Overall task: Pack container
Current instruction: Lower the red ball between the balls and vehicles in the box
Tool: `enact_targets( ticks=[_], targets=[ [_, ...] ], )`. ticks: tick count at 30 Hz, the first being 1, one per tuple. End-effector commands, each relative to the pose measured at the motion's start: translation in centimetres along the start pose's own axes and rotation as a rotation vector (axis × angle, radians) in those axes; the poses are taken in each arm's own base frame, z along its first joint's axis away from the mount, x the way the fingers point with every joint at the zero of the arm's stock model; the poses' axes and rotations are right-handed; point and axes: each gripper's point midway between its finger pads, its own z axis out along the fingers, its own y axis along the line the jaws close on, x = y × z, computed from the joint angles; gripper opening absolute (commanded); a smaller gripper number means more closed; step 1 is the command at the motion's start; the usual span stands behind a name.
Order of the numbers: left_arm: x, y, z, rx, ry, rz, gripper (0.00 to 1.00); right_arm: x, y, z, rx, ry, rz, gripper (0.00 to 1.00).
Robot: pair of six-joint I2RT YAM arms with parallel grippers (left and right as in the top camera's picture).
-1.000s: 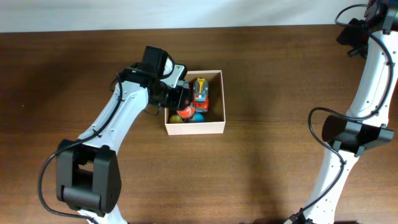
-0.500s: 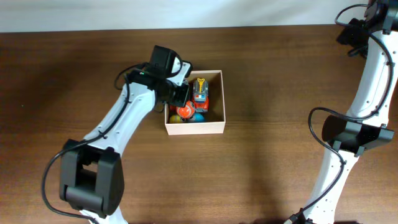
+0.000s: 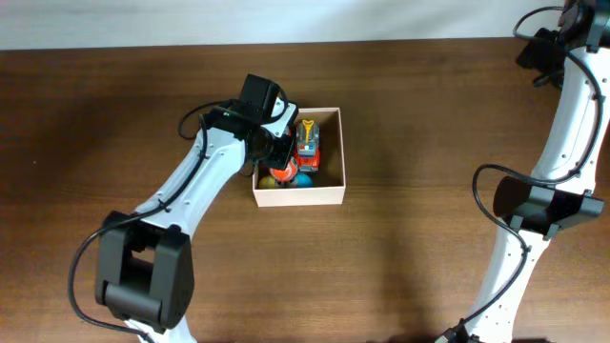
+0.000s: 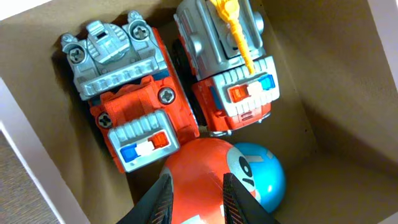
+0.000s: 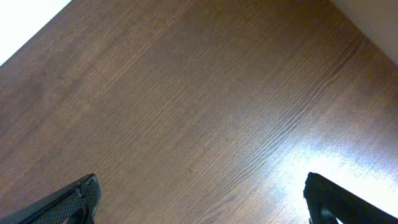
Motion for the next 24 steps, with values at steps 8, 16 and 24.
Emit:
enact_targets(
  ticks=[8,16,24],
  targets=[
    [1.2,-1.3,0.2,0.005,0.062,0.026,0.28,-0.7,-0.8,-1.7,0.001,-0.04,0.024,0.99],
    [1.4,-3.5,0.5,0.023,0.068,0.075,0.28,-0.7,-0.8,-1.7,0.001,-0.04,0.023,0.99],
    [1.6,-5.0,0.7,0.035,0.073,0.106,0.28,-0.7,-0.8,-1.7,0.001,-0.04,0.024,0.99]
  ],
)
